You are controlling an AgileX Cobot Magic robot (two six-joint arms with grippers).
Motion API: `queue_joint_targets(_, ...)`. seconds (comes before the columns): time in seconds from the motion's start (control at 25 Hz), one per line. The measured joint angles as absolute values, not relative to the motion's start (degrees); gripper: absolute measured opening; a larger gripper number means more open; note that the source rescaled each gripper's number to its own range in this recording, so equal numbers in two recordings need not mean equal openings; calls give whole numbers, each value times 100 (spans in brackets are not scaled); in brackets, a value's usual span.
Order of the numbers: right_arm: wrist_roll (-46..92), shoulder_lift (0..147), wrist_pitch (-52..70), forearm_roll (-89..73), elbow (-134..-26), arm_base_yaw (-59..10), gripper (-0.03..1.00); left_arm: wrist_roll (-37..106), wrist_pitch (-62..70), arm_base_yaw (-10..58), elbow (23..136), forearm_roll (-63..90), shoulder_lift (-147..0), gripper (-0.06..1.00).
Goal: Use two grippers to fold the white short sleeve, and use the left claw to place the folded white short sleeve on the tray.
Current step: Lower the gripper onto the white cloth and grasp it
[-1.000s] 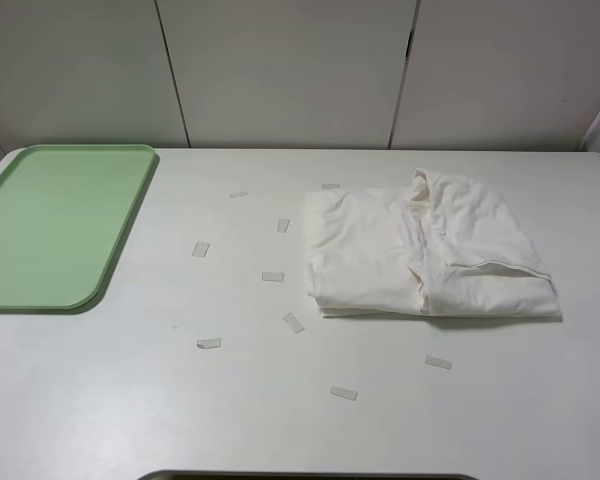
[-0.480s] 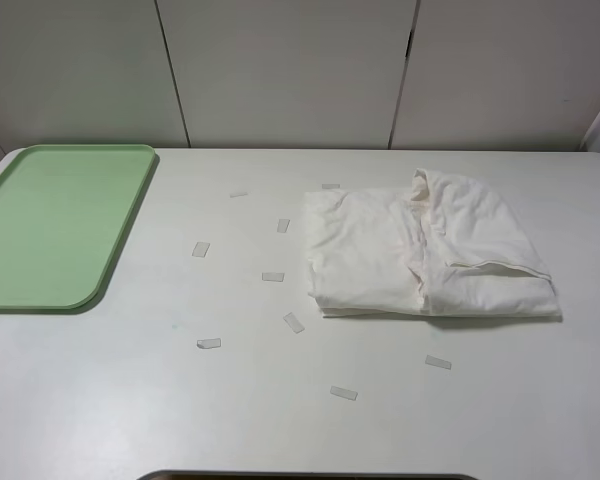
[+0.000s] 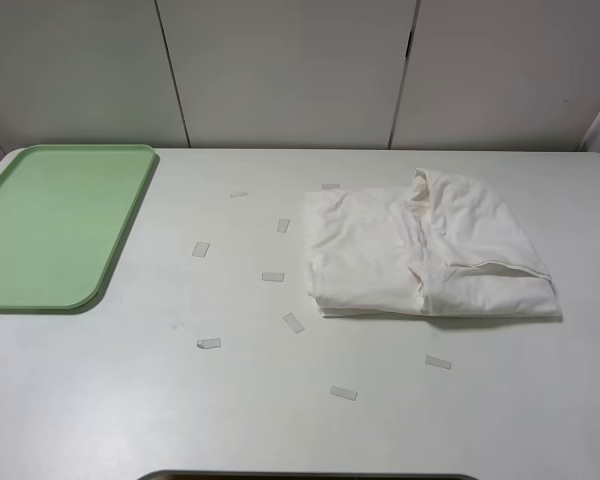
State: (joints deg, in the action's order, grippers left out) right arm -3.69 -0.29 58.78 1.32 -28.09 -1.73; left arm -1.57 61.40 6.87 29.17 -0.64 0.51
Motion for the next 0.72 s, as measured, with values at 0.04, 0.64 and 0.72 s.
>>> queue_joint_targets(0.04,-369,-29,5878,132,-2809,-173,100,-157,6140,687,2917,-77,51,92)
queue_joint_targets(0.64,-369,-29,5878,132,-2809,-173,100,-157,6433,687,3562,-436,-842,92)
queue_joint_targets(0.72,-369,-29,5878,132,-2809,-173,100,-157,6439,687,3743,-440,-1387,92)
